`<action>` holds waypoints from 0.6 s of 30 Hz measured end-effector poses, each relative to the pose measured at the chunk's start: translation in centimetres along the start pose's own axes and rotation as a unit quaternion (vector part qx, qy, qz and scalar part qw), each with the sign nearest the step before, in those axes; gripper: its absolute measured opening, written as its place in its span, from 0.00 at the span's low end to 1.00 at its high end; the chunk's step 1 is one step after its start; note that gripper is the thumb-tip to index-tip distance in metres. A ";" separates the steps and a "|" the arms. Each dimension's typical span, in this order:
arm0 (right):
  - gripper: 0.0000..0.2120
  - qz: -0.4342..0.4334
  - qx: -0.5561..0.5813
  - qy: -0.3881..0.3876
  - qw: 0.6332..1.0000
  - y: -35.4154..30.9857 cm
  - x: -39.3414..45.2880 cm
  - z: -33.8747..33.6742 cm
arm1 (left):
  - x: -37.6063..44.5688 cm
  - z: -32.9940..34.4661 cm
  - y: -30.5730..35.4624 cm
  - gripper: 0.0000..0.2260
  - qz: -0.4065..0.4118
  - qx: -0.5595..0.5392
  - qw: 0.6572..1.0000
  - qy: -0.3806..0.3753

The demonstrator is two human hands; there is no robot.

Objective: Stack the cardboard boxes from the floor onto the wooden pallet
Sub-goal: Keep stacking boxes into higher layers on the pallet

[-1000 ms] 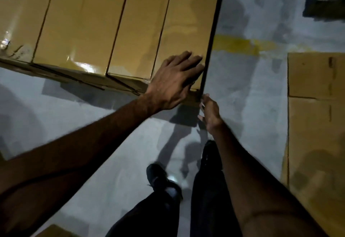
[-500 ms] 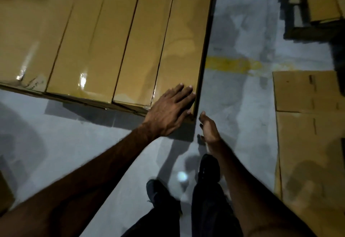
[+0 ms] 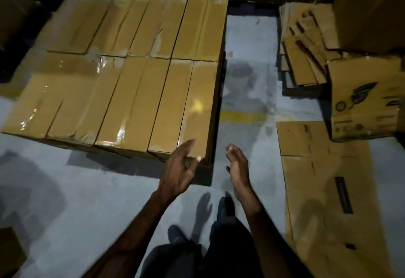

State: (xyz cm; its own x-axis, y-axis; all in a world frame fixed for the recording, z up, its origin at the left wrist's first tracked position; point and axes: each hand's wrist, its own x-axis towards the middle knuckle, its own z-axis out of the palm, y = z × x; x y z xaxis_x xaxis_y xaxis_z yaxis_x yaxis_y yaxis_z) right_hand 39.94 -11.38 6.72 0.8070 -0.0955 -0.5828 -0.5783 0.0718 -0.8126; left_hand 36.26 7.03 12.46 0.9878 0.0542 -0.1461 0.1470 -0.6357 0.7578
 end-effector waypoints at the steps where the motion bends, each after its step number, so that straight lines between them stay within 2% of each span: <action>1: 0.20 -0.016 0.004 0.004 1.000 -1.4 -0.9 -0.1 | -0.3 -0.5 1.4 0.27 -0.011 -0.016 1.000 0.020; 7: 0.21 -0.128 -0.049 -0.029 0.990 -6.4 -4.9 -1.2 | -2.1 -2.9 6.1 0.25 -0.043 -0.102 0.988 0.107; 14: 0.22 -0.191 -0.090 -0.029 0.977 -9.7 -6.5 -1.6 | -3.7 -5.5 7.2 0.25 -0.073 -0.145 0.972 0.170; 18: 0.21 -0.227 -0.101 -0.054 0.967 -12.2 -7.2 0.3 | -4.4 -7.5 7.6 0.31 -0.062 -0.146 0.963 0.216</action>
State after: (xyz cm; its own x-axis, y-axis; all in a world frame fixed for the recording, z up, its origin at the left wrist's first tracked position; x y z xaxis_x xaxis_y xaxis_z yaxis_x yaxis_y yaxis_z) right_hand 41.23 -11.28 20.80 0.9846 0.0324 -0.1716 -0.1649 -0.1499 -0.9748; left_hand 33.46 7.75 23.66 0.8815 0.4719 -0.0157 0.2106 -0.3632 0.9076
